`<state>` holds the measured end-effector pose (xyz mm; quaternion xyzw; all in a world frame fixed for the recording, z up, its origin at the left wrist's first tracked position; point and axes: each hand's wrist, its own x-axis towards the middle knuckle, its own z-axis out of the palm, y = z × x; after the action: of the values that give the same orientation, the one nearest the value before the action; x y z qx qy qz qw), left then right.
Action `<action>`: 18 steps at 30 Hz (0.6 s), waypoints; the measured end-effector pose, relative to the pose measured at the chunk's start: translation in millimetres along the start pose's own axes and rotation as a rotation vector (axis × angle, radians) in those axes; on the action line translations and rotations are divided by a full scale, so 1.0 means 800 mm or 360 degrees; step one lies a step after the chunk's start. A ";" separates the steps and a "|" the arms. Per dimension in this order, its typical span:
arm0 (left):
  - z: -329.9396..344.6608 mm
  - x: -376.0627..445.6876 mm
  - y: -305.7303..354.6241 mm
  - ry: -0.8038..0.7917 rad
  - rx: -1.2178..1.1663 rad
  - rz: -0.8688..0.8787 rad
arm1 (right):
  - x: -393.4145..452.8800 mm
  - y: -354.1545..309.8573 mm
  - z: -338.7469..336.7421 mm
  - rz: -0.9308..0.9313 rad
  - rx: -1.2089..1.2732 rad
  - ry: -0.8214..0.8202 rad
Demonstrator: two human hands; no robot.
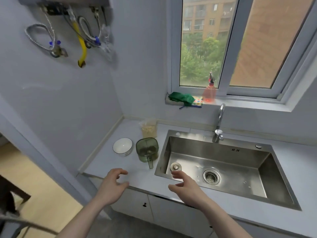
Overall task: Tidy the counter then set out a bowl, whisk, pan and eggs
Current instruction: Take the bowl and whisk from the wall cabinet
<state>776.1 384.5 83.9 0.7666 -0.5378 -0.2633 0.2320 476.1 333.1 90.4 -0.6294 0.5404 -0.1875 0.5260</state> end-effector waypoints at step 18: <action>0.011 0.338 -0.125 -0.0249 -0.0855 -0.1096 | 0.287 0.002 0.115 0.0654 0.0098 0.0037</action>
<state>917.1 159.2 -27.8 0.7914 -0.1795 -0.5128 0.2803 628.5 174.1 -21.9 -0.4875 0.6574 -0.0999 0.5658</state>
